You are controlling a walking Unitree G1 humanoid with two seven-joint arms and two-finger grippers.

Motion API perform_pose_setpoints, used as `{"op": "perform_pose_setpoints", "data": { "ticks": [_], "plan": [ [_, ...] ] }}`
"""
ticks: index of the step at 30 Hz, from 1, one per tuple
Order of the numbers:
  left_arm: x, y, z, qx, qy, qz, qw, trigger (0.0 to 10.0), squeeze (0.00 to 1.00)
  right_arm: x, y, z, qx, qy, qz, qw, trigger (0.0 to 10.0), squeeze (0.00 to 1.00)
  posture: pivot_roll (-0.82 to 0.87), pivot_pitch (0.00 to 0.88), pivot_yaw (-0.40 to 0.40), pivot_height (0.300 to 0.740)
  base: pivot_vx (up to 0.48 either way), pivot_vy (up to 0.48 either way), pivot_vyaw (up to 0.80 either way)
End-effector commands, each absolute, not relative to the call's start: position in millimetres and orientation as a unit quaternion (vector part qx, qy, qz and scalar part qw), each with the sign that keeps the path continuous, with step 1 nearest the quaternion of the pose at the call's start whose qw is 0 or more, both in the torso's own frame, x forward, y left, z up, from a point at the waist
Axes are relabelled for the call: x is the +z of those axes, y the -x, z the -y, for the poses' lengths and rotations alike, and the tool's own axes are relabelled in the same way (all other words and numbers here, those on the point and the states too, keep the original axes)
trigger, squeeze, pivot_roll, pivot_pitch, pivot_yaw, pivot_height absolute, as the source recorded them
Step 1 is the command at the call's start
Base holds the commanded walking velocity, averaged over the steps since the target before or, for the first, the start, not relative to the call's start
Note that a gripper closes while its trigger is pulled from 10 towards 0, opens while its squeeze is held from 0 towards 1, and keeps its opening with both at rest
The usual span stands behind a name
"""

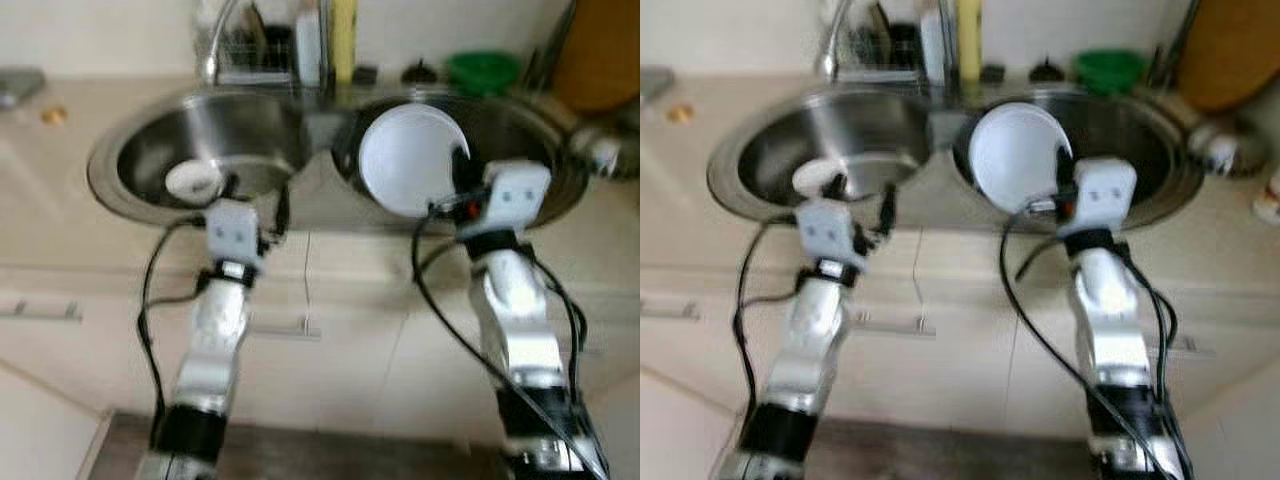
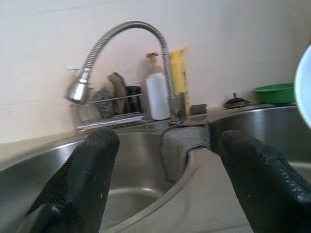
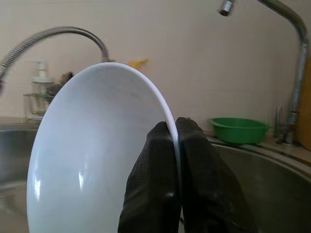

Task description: Kitchen organization

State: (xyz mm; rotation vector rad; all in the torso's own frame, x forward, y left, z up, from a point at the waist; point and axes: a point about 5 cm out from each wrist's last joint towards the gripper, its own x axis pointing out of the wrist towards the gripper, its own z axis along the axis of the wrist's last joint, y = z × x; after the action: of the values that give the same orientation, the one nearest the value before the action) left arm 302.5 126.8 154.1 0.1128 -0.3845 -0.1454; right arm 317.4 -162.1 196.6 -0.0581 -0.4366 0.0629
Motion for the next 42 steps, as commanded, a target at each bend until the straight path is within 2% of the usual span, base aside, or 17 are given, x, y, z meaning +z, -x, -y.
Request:
{"op": "perform_pose_setpoints", "data": {
  "ticks": [1,9,37,42],
  "plan": [
    [154.5,-302.1,-131.6,-0.067,-0.059,0.192,0.977,10.0,0.00,202.0,-317.1,156.4,0.039,0.028,0.230,0.972,0.0,0.00,-0.09,0.000,0.026,0.740,0.000,0.000,0.00],
    [153.6,-301.4,-130.4,-0.068,-0.058,0.191,0.978,10.0,0.00,200.6,-317.5,156.6,0.039,0.031,0.228,0.972,0.0,0.00,-0.08,0.000,0.024,0.740,0.000,0.000,0.00],
    [153.3,-301.0,-130.0,-0.071,-0.058,0.190,0.977,10.0,0.00,198.9,-317.6,156.9,0.036,0.031,0.226,0.973,0.0,0.00,-0.08,0.000,0.025,0.740,0.286,0.000,0.00],
    [154.2,-301.4,-128.6,-0.073,-0.053,0.192,0.977,10.0,0.00,195.6,-320.9,160.7,0.022,0.040,0.208,0.977,0.0,0.00,-0.08,0.000,0.024,0.740,0.000,0.000,0.00]
  ]
}}
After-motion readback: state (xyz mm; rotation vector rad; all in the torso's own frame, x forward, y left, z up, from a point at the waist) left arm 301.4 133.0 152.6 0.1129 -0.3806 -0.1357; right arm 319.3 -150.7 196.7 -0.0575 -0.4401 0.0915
